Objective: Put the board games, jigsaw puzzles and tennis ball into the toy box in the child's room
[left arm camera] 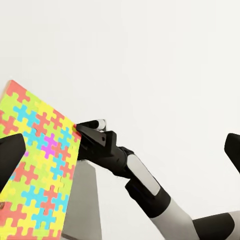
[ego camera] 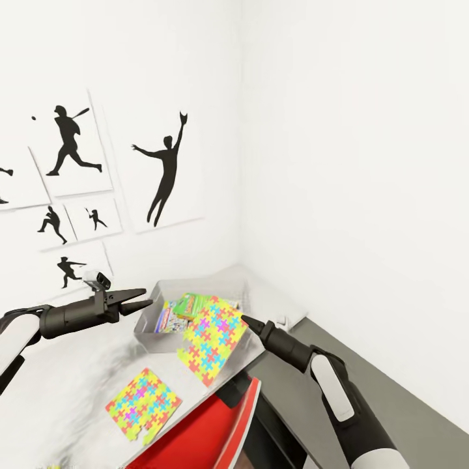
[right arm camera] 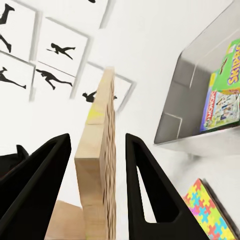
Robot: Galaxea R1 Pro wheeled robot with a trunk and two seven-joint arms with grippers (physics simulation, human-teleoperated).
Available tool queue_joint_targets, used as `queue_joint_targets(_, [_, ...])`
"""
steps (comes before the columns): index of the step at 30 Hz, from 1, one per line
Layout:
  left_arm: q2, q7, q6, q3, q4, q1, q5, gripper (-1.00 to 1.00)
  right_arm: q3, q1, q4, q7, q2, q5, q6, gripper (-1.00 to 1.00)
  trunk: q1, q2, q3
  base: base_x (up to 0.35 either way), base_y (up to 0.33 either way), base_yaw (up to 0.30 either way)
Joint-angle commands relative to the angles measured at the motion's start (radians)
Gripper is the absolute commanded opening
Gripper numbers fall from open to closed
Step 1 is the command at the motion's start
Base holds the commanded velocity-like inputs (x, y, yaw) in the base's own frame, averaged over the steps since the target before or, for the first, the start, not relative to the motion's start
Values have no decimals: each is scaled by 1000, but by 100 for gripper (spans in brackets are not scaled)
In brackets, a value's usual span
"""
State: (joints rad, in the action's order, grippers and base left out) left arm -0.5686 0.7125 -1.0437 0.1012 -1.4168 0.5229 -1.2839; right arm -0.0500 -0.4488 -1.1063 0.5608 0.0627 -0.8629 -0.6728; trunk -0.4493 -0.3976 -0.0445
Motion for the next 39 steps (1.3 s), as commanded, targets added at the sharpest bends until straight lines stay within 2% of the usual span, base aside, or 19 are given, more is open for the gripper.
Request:
queue_joint_targets(1, [-1, 4, -3, 2, 1, 2, 0, 100, 2, -1, -4, -2, 0, -4, -7, -100, -1, -2, -2, 13, -11, 258])
queue_joint_targets(18, [-1, 4, -3, 2, 1, 2, 0, 100, 3, -1, -10, 0, 0, -4, -7, -100, -1, -2, -2, 41, 29, 275])
queue_joint_targets(39, [-1, 4, -3, 2, 1, 2, 0, 100, 4, -1, -9, 0, 0, -3, -7, -100, -1, -2, -2, 85, 29, 15])
